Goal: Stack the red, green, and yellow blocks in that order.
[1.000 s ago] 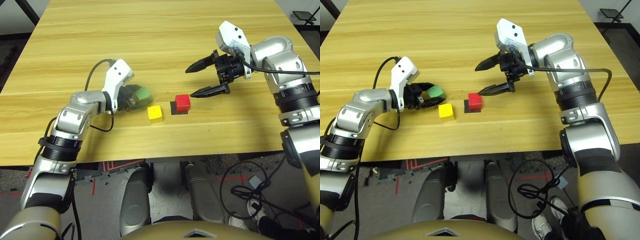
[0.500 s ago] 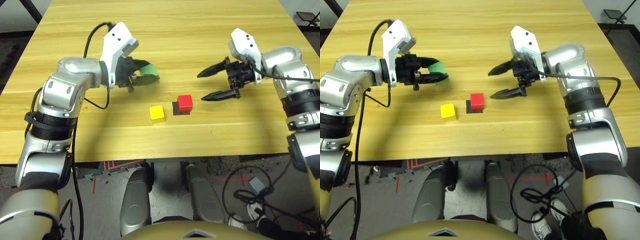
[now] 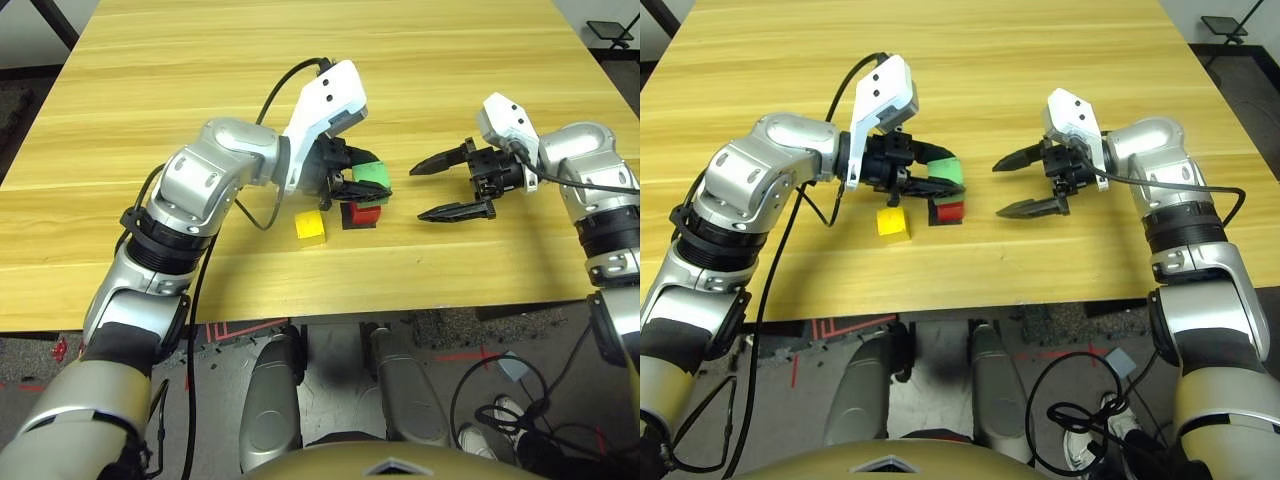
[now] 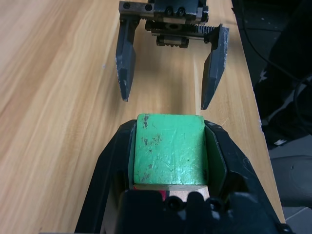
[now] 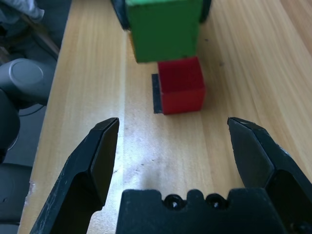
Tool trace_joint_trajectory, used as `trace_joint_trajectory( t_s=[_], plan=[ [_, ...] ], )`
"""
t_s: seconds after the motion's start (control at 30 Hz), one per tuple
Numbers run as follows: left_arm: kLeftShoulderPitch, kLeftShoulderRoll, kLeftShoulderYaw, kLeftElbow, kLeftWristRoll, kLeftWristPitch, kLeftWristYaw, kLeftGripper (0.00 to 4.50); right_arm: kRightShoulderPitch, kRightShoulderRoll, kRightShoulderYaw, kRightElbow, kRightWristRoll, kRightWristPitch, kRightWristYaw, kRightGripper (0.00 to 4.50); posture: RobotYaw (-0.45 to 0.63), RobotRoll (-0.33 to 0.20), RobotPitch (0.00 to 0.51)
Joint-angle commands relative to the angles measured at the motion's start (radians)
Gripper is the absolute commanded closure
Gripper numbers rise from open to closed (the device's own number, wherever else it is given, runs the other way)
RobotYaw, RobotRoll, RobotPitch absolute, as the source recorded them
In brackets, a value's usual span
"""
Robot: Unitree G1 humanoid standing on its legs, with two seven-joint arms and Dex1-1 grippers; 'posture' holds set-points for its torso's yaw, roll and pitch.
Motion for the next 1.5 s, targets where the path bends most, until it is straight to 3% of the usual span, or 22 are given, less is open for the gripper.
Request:
trace_joint_trajectory(
  t_s=[0.03,0.63,1.47,1.5],
  plan=[
    [-0.008,-0.014,-0.028,0.034,0.024,-0.047,-0.024,2.43,0.028,-0.022,-0.025,-0.058,0.03,0.017,0.007,0.0,0.08,-0.008,0.243],
    [0.011,-0.064,-0.052,0.199,0.123,-0.235,-0.092,2.43,0.085,-0.056,-0.091,-0.194,0.04,0.122,-0.013,0.0,0.01,-0.028,0.237],
    [0.007,-0.063,-0.038,0.292,0.18,-0.3,-0.111,2.43,0.088,-0.045,-0.093,-0.207,0.043,0.147,-0.037,0.0,0.02,-0.029,0.243],
    [0.008,-0.06,-0.043,0.292,0.186,-0.306,-0.113,2.08,0.089,-0.045,-0.093,-0.209,0.044,0.148,-0.038,0.0,0.02,-0.029,0.242]
  ],
)
